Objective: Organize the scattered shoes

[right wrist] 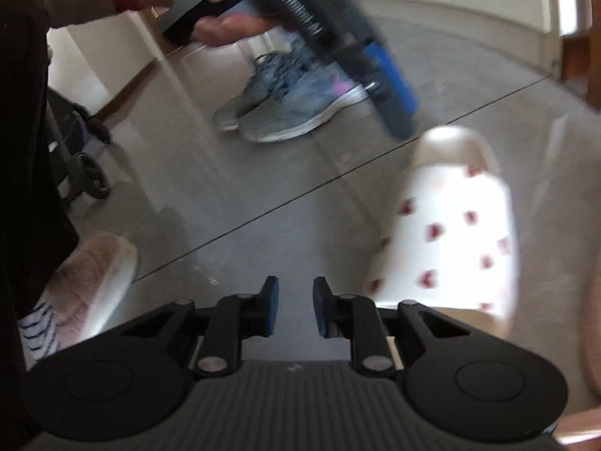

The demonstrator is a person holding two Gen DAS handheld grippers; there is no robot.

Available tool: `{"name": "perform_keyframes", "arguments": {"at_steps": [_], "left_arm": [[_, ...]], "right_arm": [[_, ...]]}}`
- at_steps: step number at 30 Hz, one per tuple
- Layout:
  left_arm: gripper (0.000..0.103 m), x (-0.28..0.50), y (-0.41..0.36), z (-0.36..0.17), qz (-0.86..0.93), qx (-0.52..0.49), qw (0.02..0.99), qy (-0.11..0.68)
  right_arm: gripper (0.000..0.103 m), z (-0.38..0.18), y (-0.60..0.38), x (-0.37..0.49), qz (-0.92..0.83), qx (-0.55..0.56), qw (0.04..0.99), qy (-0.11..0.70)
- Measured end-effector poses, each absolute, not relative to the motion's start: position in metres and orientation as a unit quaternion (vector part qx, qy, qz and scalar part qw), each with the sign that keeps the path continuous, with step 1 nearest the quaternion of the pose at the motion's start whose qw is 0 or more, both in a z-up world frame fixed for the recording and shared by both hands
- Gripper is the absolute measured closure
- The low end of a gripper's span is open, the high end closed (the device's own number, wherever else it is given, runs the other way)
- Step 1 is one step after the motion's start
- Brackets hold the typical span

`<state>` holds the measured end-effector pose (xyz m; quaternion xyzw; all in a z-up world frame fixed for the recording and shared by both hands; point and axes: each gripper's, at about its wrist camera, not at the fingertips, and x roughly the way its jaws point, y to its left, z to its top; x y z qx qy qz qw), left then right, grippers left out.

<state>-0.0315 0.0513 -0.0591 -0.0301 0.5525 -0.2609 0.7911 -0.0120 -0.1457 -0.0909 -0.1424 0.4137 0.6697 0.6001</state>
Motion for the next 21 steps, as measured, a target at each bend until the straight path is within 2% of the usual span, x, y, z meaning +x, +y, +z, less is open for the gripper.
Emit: {"name": "perform_keyframes", "arguments": {"at_steps": [3,7,11,15,18,19,21], "left_arm": [[0.058,-0.028,0.037,-0.058,-0.273,0.007,0.790,0.549],[0.056,-0.028,0.031,-0.062,-0.273,0.025,0.784,0.558],[0.056,-0.037,0.028,-0.064,-0.269,0.041,0.781,0.562],[0.055,-0.043,0.029,-0.063,-0.262,0.051,0.783,0.562],[0.055,-0.044,0.033,-0.063,-0.255,0.054,0.784,0.563],[0.055,-0.044,0.034,-0.064,-0.253,0.056,0.786,0.562],[0.054,-0.043,0.038,-0.065,-0.246,0.056,0.788,0.562]], "right_arm": [[0.079,-0.086,-0.158,-0.002,0.633,-0.166,0.638,0.406],[0.079,-0.086,-0.166,0.003,0.582,-0.278,0.689,0.330],[0.077,-0.101,-0.151,-0.004,0.583,-0.349,0.673,0.293],[0.069,-0.115,-0.140,-0.018,0.595,-0.424,0.643,0.231],[0.070,-0.122,-0.132,-0.027,0.597,-0.457,0.633,0.182],[0.074,-0.124,-0.130,-0.029,0.597,-0.463,0.632,0.171],[0.076,-0.126,-0.125,-0.028,0.597,-0.454,0.637,0.177]]}}
